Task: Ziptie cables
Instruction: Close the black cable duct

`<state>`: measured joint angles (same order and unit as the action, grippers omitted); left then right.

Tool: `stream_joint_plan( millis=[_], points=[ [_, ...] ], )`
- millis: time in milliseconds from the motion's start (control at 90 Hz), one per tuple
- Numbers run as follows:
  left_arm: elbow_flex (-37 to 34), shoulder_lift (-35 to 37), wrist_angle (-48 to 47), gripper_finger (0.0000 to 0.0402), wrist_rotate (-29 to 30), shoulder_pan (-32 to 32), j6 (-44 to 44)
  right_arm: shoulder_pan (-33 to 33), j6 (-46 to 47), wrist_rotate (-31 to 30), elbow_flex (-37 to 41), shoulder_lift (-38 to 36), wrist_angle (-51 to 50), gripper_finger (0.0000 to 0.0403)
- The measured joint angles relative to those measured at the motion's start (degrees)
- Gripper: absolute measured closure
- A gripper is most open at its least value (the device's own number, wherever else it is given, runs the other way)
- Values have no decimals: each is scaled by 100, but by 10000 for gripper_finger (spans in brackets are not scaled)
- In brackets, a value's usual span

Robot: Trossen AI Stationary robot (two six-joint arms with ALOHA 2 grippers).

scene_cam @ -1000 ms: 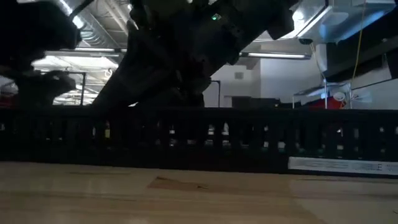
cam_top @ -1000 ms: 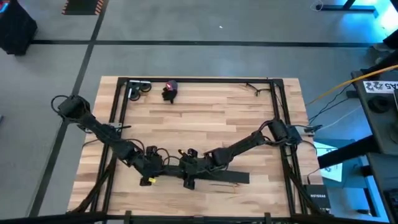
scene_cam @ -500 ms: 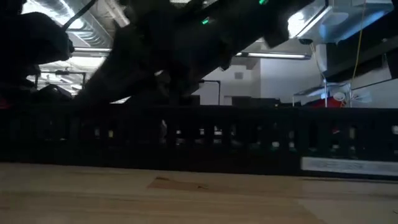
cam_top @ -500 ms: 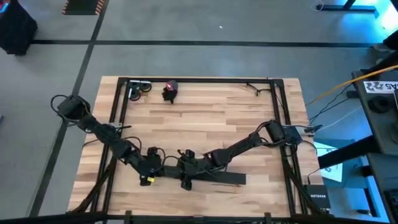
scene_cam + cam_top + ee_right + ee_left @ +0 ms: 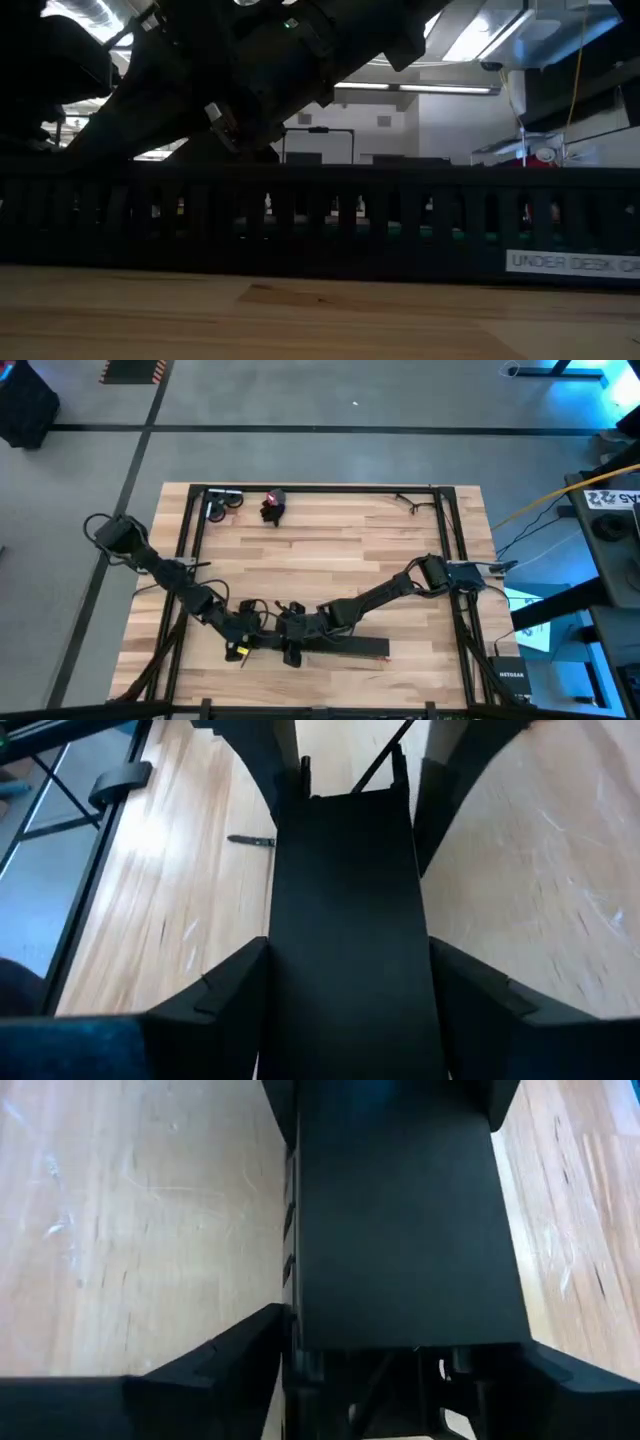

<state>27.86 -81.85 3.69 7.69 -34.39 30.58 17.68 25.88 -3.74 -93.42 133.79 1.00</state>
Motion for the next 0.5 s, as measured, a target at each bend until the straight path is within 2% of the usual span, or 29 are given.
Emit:
stream_joint_plan(
  millis=[111, 211, 389, 500],
  points=[
    [406, 227, -1307, 127, -227, 18, 241, -30, -81, -20, -10, 13, -19, 180],
    [709, 507, -2216, 125, -180, -143, 417, -29, -128, -13, -5, 16, -29, 180],
    [647, 595, -2300, 124, 301, -488, 561, -20, -259, -66, 7, 16, -28, 180],
    [452, 459, -1963, 124, 382, -575, 682, -20, -279, -66, 10, 16, -33, 180]
  ],
)
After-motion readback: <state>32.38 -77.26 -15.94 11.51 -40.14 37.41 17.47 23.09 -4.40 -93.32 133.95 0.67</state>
